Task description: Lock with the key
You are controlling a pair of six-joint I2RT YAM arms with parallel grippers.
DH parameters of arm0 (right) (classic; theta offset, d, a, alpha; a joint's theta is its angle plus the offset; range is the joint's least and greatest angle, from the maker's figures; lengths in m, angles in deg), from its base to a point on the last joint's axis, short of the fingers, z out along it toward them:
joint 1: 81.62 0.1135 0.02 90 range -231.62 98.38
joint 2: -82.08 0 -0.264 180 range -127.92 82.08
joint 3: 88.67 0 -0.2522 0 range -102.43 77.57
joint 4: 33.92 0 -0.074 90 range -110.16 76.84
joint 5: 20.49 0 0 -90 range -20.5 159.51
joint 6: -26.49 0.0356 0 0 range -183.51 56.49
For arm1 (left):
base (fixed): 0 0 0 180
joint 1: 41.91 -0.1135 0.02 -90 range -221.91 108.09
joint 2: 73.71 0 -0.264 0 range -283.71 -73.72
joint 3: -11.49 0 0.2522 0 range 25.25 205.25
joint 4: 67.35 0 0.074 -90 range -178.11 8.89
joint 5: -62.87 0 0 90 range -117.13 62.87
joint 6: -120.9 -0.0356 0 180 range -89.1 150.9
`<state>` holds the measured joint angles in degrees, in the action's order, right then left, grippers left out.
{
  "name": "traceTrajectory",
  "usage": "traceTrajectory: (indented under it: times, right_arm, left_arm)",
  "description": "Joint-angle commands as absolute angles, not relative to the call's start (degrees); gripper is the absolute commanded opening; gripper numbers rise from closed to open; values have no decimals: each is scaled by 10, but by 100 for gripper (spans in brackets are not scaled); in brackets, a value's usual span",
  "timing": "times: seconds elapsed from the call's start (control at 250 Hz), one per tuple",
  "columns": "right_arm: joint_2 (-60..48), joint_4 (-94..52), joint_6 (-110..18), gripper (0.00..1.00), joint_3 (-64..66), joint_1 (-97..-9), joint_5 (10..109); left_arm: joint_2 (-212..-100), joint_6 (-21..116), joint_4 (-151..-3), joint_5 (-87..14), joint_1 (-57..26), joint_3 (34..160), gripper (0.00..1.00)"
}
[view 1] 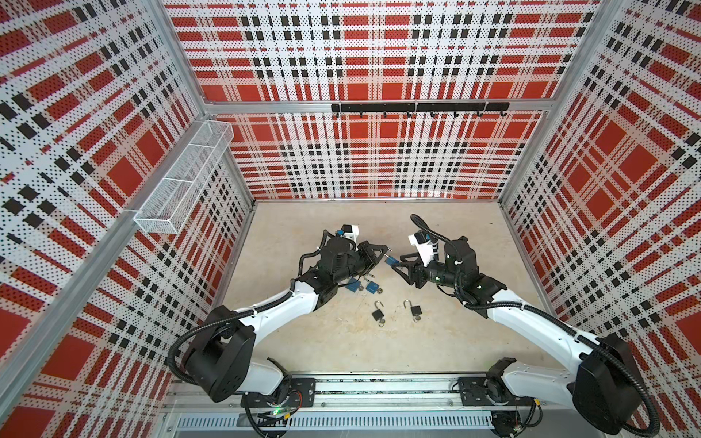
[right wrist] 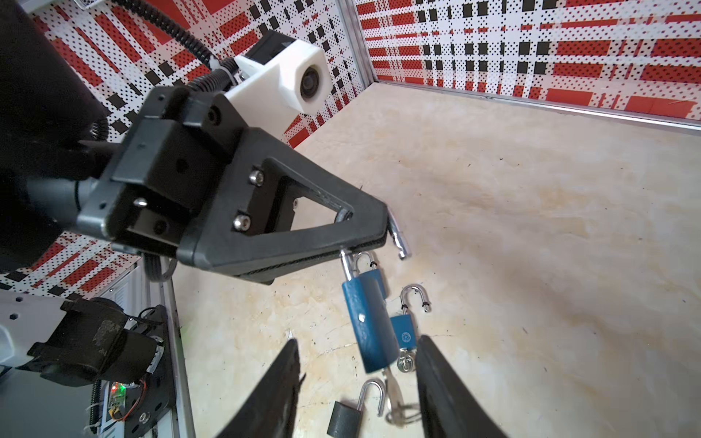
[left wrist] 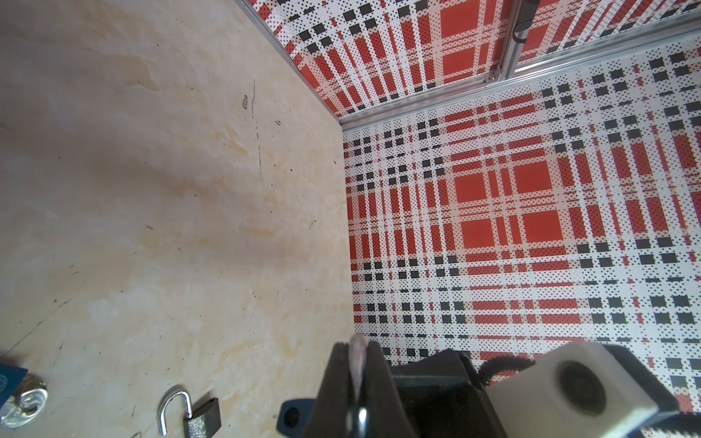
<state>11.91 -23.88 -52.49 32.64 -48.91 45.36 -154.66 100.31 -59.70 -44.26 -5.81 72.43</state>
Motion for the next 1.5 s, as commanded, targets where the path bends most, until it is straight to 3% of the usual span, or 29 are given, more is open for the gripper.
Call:
traceTrajectory:
  times: [0.0,0.928,1.385,1.493]
  right_arm:
    - [104,-272,-535,49,303,-490,438]
    - [64,-276,-534,27,281,-494,426]
    - [65,-284,-530,29,280,-494,424]
    - [66,-283,-530,22,279,-494,423]
  left_arm:
    - [-1529,1022,-569,-447,-55,733,0]
    - [-1524,1037,-558,-453,-56,726,0]
    - [-1529,1045,-545,-454,-56,720,0]
    - [-1530,1046,-544,-454,-56,718,0]
